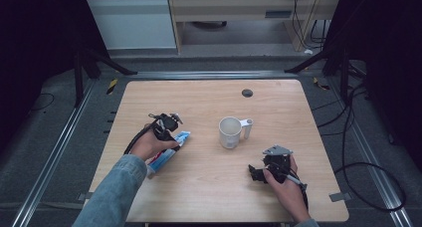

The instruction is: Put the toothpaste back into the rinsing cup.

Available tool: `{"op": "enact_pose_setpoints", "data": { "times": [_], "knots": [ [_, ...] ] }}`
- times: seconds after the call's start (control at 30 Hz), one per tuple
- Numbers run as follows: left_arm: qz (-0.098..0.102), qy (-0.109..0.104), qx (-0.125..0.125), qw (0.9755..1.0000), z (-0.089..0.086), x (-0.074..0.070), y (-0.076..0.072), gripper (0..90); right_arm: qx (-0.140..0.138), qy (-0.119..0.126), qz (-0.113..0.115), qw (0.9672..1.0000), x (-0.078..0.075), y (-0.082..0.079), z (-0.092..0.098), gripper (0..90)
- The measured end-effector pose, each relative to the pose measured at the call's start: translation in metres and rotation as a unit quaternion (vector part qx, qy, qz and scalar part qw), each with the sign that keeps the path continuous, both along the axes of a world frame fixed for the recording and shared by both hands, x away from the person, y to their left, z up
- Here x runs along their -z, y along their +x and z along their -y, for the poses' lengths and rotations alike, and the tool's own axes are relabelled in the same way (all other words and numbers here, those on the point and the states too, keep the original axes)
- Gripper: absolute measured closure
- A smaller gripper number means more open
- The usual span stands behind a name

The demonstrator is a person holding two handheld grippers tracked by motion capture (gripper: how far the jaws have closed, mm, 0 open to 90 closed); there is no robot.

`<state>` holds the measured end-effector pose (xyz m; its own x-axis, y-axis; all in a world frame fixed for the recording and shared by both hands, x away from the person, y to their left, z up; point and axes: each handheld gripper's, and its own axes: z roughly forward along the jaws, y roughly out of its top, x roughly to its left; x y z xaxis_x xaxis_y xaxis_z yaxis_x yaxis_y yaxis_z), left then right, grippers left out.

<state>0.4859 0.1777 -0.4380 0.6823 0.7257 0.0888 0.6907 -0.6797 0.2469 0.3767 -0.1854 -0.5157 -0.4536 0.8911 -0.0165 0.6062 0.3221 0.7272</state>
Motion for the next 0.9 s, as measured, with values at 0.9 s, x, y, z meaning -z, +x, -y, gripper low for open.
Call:
{"op": "enact_pose_setpoints", "data": {
  "times": [0.9],
  "knots": [
    [-0.057,-0.016,-0.016,0.9981,0.005,0.02,0.026,48.4,0.0,0.002,-0.001,1.0,0.0,0.0,0.0,0.5]
  ]
}}
